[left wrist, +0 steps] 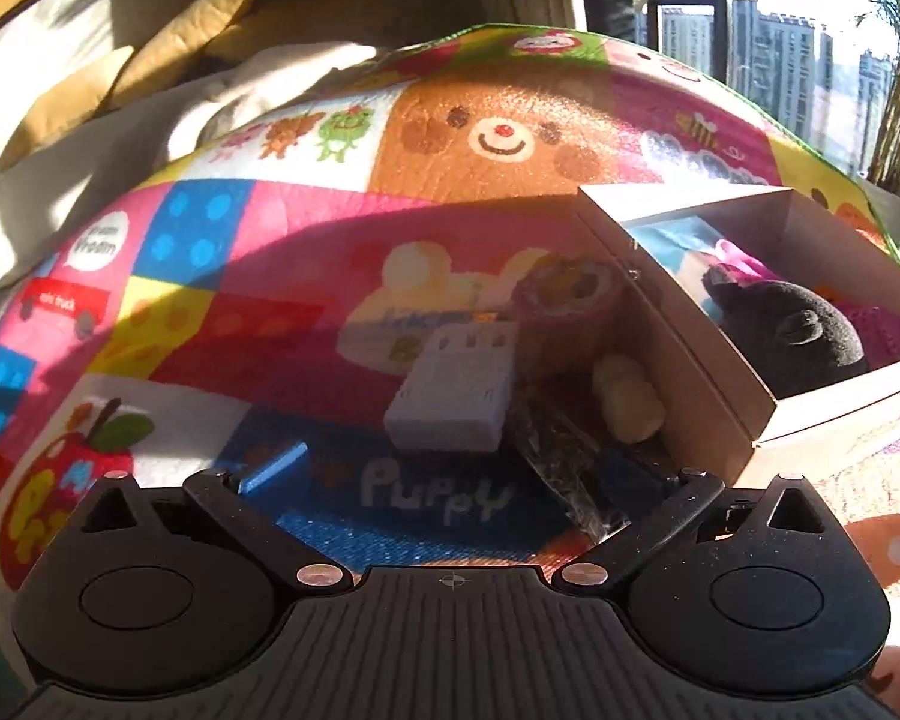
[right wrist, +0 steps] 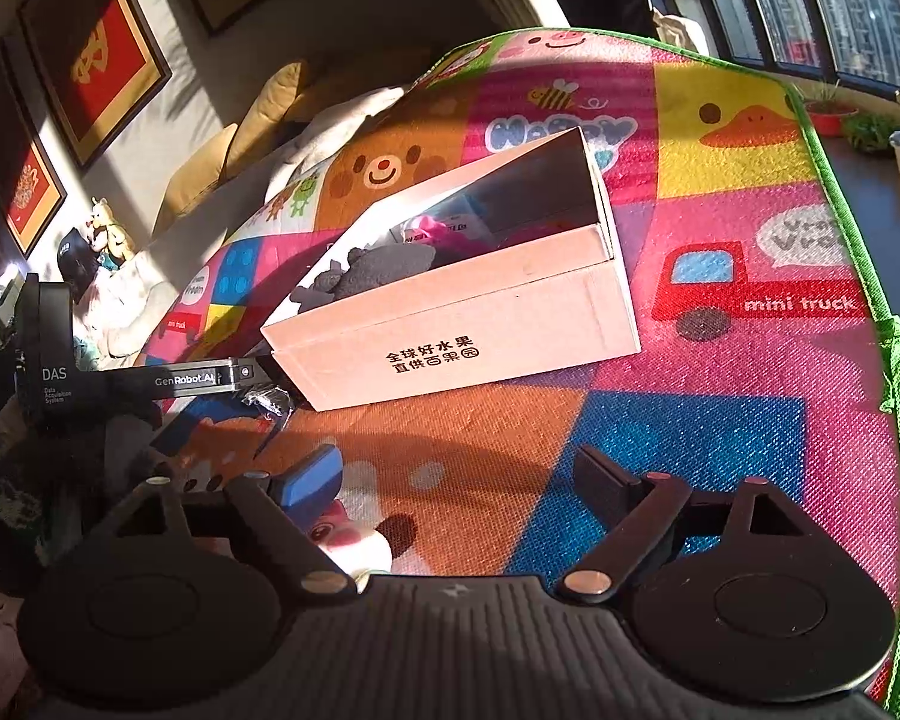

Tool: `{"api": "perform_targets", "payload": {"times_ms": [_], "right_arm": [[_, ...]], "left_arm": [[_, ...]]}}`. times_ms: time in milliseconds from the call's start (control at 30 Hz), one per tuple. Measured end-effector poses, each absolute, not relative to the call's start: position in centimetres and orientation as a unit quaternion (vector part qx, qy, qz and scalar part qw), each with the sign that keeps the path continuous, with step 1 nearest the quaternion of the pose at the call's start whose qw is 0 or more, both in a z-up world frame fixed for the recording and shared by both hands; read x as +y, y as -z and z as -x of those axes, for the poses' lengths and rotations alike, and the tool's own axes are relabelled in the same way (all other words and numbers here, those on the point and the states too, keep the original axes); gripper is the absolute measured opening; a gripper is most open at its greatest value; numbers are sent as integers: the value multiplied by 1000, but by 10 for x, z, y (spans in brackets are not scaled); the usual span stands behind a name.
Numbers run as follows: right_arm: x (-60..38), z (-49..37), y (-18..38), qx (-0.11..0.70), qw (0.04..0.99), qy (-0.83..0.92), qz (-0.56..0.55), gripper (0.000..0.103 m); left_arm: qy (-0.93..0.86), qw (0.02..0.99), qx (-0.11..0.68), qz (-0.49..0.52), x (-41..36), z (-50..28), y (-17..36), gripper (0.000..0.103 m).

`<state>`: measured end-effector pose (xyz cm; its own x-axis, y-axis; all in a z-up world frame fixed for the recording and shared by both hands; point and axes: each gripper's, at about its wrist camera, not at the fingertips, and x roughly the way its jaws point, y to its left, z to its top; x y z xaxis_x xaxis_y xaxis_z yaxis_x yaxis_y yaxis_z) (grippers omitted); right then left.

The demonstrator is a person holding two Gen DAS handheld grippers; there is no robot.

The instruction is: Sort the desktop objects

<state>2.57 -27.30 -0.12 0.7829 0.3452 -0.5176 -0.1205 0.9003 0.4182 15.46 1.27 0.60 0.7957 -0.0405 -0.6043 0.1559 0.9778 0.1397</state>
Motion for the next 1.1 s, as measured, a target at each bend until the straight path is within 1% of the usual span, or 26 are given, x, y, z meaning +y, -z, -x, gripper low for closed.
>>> {"api": "perform_targets", "payload": {"times_ms": [67,200,333,367,400,433,467,533,600,633,667,700,733,900,1000,1100], "right_arm": [[-273,-26,2,305,926,-125,-185,86],[-272,-28,2,306,926,-125,-181,88],[-271,-27,2,306,927,-125,-178,89],[-271,-27,2,306,927,-124,-178,89],[-271,-27,2,306,927,-124,-179,89],[-272,-27,2,306,926,-124,-180,89],[-272,-27,2,306,926,-124,-182,89],[-273,-27,2,305,926,-124,-184,89],[-273,-27,2,304,926,-124,-185,89],[-273,-27,2,304,926,-124,-186,89],[-273,-27,2,304,926,-124,-186,89],[-273,-27,2,304,926,-124,-185,89],[-273,-27,2,304,927,-122,-184,89],[-274,-24,1,298,930,-109,-183,91],[-274,-22,0,291,934,-108,-179,93],[-270,-18,-3,281,939,-109,-168,93]], "left_arm": [[22,946,306,-100,25,-153,-10,103],[98,948,300,-29,40,-141,-19,103],[140,944,295,-51,15,-131,-13,103],[148,942,296,-57,8,-129,-10,99],[155,939,300,-61,3,-129,-7,93],[158,937,306,-67,-2,-129,-4,73],[157,934,312,-72,-5,-131,-1,64],[145,936,311,-80,-8,-131,4,66],[133,937,312,-83,-8,-132,6,66],[127,938,313,-81,-6,-133,6,64],[124,938,313,-79,-5,-133,6,56],[122,938,314,-78,-4,-133,5,50],[120,938,317,-77,-3,-133,5,37],[114,940,315,-64,3,-115,-1,34],[129,943,301,-63,0,-87,-8,33],[183,938,288,-64,-12,-43,-15,33]]}}
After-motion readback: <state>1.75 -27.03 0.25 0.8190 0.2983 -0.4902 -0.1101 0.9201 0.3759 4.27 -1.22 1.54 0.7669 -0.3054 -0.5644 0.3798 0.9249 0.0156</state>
